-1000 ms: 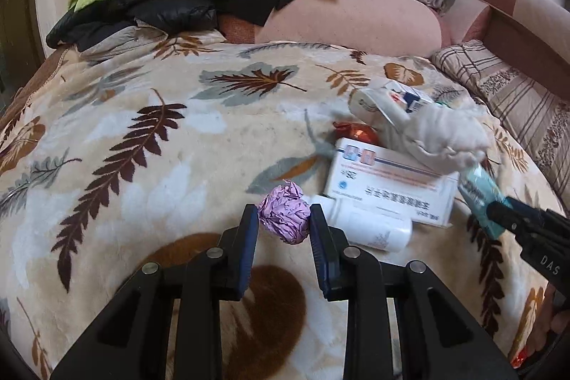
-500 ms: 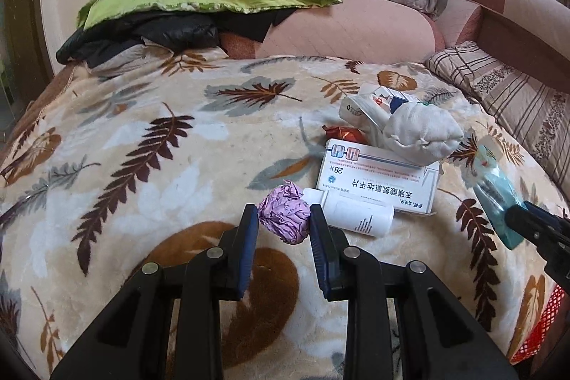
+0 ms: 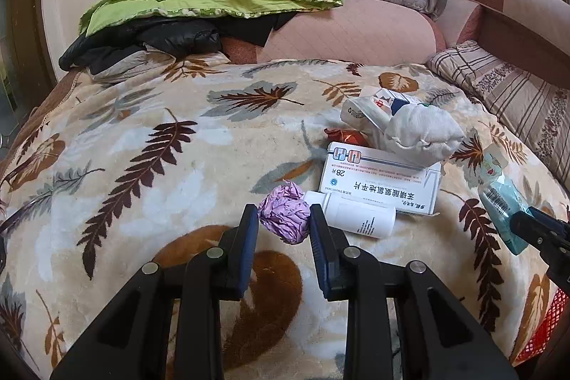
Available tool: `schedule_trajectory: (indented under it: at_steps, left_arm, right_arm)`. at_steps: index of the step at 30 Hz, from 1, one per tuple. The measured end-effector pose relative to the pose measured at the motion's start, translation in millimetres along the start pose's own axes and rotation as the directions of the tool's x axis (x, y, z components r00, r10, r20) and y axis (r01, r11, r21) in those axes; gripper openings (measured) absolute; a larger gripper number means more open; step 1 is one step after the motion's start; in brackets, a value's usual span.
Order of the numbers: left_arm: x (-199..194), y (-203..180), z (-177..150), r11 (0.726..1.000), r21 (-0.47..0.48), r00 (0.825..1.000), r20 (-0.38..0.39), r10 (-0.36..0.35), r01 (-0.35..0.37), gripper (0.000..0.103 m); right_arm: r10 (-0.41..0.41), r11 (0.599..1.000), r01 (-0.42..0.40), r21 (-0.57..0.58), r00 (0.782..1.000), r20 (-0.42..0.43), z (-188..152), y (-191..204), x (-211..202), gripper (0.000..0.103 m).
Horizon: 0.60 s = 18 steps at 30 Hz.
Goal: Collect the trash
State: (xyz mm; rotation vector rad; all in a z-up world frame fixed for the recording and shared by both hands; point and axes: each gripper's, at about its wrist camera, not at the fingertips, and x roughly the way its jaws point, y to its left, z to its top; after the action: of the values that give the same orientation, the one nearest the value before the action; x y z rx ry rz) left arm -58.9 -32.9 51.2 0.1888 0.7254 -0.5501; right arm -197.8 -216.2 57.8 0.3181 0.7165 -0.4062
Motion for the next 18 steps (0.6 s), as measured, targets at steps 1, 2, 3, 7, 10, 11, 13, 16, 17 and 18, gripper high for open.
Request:
schedule_trajectory:
  at_steps: [1, 2, 3, 7, 10, 11, 13, 16, 17, 18]
  left_arm:
    - [-0.4, -0.6, 0.2, 1.0, 0.002, 1.0, 0.001, -0.001, 0.001, 0.028]
    - [-0.6, -1.5, 0.7, 1.0, 0.006, 1.0, 0.003, 0.0, 0.0, 0.028]
    - [-0.9, -2.2, 1.3, 1.0, 0.009, 1.0, 0.005, 0.001, -0.001, 0.028]
    - [-3.7, -6.3, 1.0, 1.0, 0.025, 1.0, 0.019, 0.004, -0.004, 0.028]
    - [-5.3, -8.4, 1.2, 0.999, 0.035, 1.0, 0.03, 0.006, -0.007, 0.028]
    - [-5.8, -8.8, 0.8, 0.999, 0.037, 0.999, 0.032, 0.006, -0.007, 0.028]
    - [-6.1, -9.1, 0.8, 0.999, 0.039, 0.999, 0.034, 0.005, -0.007, 0.028]
    - [-6.6, -9.4, 0.6, 0.999, 0.04, 0.999, 0.036, 0.005, -0.006, 0.028]
    - [-6.7, -9.4, 0.7, 0.999, 0.039, 0.999, 0.037, 0.005, -0.006, 0.028]
    - [-6.9, -9.6, 0.8, 0.999, 0.039, 0.999, 0.037, 0.003, -0.005, 0.028]
  right_arm:
    - [0.0, 1.0, 0.0, 0.0, 1.0, 0.0, 0.0, 0.0, -0.1, 0.039]
    - [0.0, 1.0, 0.0, 0.0, 1.0, 0.001, -0.1, 0.0, -0.2, 0.039]
    - [0.002, 1.0, -0.002, 0.0, 1.0, 0.0, -0.1, -0.1, 0.0, 0.039]
    - [0.005, 1.0, -0.005, -0.001, 1.0, 0.001, -0.2, 0.3, 0.1, 0.039]
    - [0.007, 1.0, -0.007, -0.002, 1.0, 0.001, 0.0, 0.0, 0.8, 0.039]
    - [0.009, 1.0, -0.009, -0.001, 1.0, 0.001, 0.1, -0.1, 1.3, 0.039]
    - [0.008, 1.0, -0.008, -0.002, 1.0, 0.002, 0.2, -0.2, 1.0, 0.039]
    - [0.008, 1.0, -0.008, -0.003, 1.0, 0.002, -0.1, -0.2, 1.1, 0.039]
    - [0.009, 1.0, -0.009, -0.004, 1.0, 0.003, 0.1, -0.1, 1.3, 0.039]
    - [0.01, 1.0, -0.01, -0.003, 1.0, 0.002, -0.1, -0.2, 1.1, 0.039]
